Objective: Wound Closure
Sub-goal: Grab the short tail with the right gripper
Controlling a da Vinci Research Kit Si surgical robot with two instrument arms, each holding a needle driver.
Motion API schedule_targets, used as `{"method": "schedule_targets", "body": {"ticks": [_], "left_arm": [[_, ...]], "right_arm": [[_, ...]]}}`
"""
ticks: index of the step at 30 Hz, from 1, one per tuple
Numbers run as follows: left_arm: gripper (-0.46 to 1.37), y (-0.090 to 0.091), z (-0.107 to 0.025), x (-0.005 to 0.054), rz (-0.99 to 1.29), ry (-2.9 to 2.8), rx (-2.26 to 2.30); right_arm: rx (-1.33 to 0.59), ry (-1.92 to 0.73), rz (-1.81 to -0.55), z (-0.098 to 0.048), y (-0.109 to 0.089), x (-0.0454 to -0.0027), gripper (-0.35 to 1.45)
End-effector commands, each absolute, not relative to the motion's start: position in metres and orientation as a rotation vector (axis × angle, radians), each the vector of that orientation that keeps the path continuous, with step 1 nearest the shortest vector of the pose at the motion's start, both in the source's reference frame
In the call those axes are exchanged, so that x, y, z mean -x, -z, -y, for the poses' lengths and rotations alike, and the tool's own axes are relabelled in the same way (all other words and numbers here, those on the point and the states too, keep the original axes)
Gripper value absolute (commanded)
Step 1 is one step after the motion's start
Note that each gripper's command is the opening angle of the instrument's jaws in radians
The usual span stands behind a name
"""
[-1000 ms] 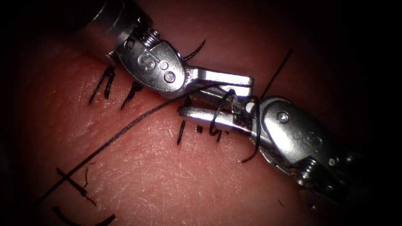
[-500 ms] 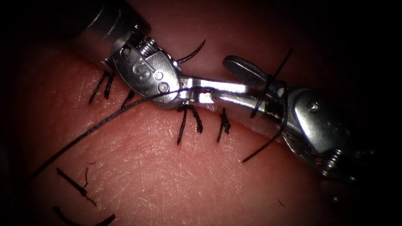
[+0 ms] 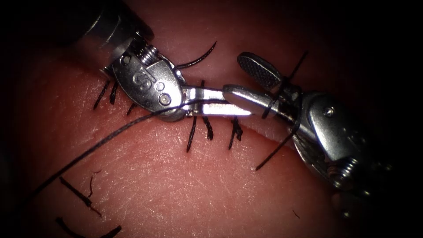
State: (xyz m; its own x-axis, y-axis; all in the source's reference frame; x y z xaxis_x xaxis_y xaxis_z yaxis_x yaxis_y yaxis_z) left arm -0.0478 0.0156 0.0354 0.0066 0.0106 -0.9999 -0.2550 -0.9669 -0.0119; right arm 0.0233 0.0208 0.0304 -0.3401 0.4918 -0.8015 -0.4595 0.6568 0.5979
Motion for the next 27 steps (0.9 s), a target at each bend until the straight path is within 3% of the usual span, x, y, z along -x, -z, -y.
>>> {"method": "schedule_targets", "body": {"ticks": [1,10,15,19,27], "left_arm": [[-0.35,-0.0356,-0.0155,0.0477,-0.263,-2.076,2.082],[-0.35,-0.0356,-0.0146,0.0478,-0.287,-2.120,2.079],[-0.35,-0.0350,-0.0140,0.0481,-0.294,-2.131,2.082],[-0.35,-0.0347,-0.0135,0.0484,-0.296,-2.159,2.071],[-0.35,-0.0340,-0.0127,0.0488,-0.299,-2.186,2.070]], "right_arm": [[-0.035,-0.987,-1.654,-0.0207,-0.0303,-0.0232,0.50],[0.008,-1.162,-1.617,-0.0204,-0.0305,-0.0232,0.52],[0.042,-1.197,-1.540,-0.0193,-0.0308,-0.0231,0.64],[0.046,-1.222,-1.463,-0.0183,-0.0309,-0.0231,0.64],[0.077,-1.341,-1.427,-0.0171,-0.0310,-0.0226,0.62]]}}
